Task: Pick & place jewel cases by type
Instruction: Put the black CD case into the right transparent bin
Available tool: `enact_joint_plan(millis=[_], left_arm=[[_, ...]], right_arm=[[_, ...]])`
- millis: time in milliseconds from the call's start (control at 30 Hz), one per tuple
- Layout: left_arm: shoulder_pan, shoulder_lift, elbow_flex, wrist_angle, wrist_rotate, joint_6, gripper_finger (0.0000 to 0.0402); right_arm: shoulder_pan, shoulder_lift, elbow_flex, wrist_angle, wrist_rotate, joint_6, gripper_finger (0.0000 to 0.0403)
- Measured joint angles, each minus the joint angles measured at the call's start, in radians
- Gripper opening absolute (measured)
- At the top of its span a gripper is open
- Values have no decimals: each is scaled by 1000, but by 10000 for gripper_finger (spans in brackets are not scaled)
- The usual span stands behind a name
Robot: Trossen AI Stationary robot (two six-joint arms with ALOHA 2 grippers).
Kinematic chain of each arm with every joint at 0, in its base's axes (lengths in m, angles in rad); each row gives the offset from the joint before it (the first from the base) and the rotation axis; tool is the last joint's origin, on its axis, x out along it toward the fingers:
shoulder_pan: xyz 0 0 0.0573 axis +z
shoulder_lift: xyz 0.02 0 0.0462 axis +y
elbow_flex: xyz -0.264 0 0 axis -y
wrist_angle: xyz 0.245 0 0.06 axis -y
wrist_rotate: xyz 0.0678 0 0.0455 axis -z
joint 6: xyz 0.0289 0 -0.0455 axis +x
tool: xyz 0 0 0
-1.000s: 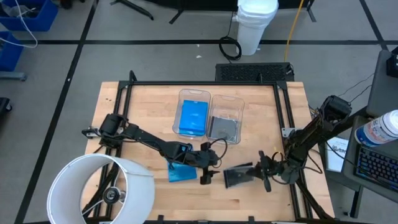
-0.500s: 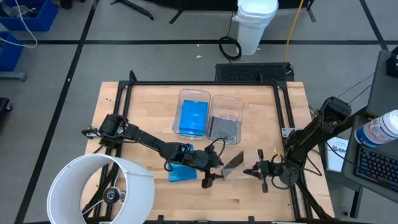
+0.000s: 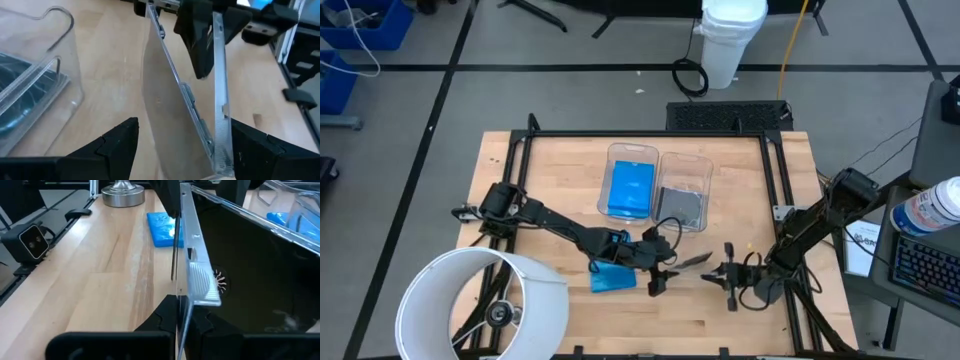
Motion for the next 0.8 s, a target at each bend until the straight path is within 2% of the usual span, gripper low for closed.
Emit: enact_joint_plan(millis=[167, 300, 400, 633, 800], left_arm=[[-1, 0, 0, -6, -6, 60, 265], [-1, 0, 0, -9, -8, 104, 230], [-1, 0, 0, -12, -9, 128, 186], [0, 0, 0, -14, -1, 160, 84], [0, 0, -1, -19, -6, 189, 40]], right_arm=[[-1, -2, 1, -1, -20, -7, 4], [-1, -2, 1, 5, -48, -8, 22], [0, -1, 0, -1, -55, 13, 60], [1, -5, -1, -52, -27, 92, 183], [4, -51, -1, -243, -39, 308, 235]])
